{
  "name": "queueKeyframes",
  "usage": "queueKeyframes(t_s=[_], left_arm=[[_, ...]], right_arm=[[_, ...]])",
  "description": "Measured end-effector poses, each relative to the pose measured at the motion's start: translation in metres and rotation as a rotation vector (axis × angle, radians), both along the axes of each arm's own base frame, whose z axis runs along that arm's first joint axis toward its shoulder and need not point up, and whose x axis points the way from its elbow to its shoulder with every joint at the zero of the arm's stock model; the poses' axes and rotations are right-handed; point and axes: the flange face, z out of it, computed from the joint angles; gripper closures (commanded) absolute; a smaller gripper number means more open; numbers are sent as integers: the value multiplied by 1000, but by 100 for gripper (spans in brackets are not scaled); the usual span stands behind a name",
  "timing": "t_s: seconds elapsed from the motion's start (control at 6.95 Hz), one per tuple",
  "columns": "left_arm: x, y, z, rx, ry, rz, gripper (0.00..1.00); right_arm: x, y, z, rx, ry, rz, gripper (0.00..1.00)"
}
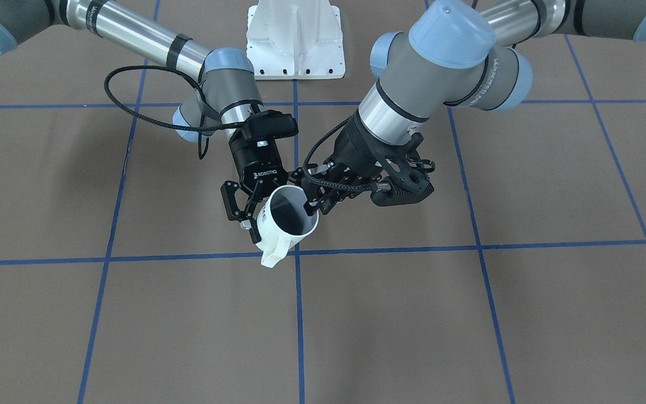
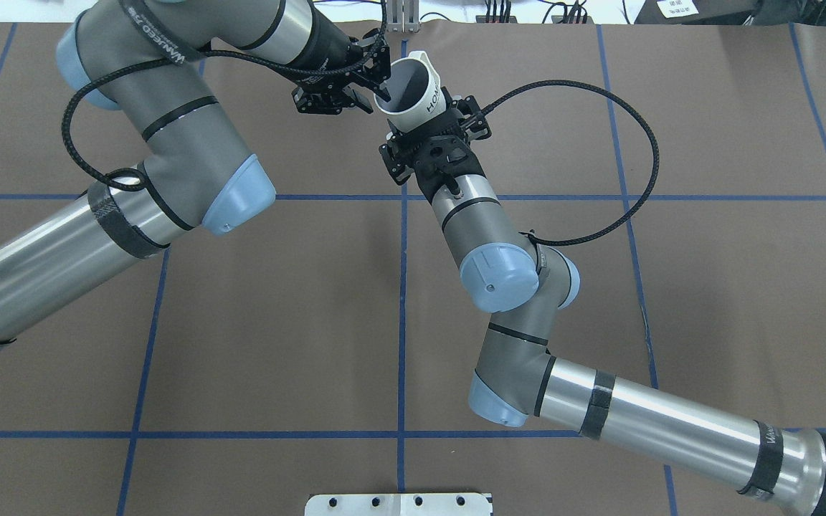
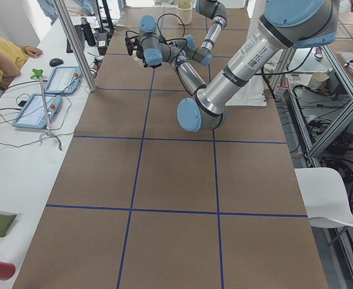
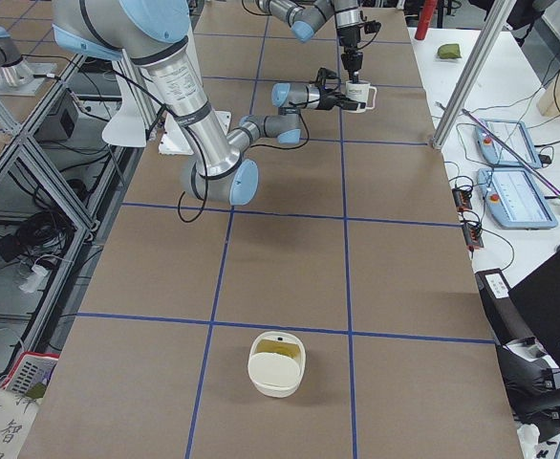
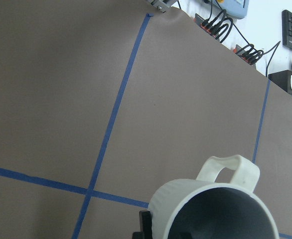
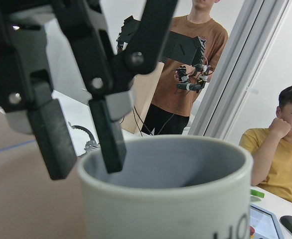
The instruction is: Left arm hands cup to right arm to dump lemon
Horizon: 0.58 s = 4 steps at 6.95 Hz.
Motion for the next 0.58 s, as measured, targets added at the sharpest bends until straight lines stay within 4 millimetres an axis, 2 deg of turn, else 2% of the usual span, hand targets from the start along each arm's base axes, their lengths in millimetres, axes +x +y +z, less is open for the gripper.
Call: queueKeyframes(t_s=[0.43, 0.58], left_arm=[[2, -2, 0, -2, -2, 0, 66], [2, -2, 0, -3, -2, 0, 70]], right_arm=[[-1, 0, 1, 4, 18, -2, 100], [-1, 0, 0, 10, 33, -2, 100]])
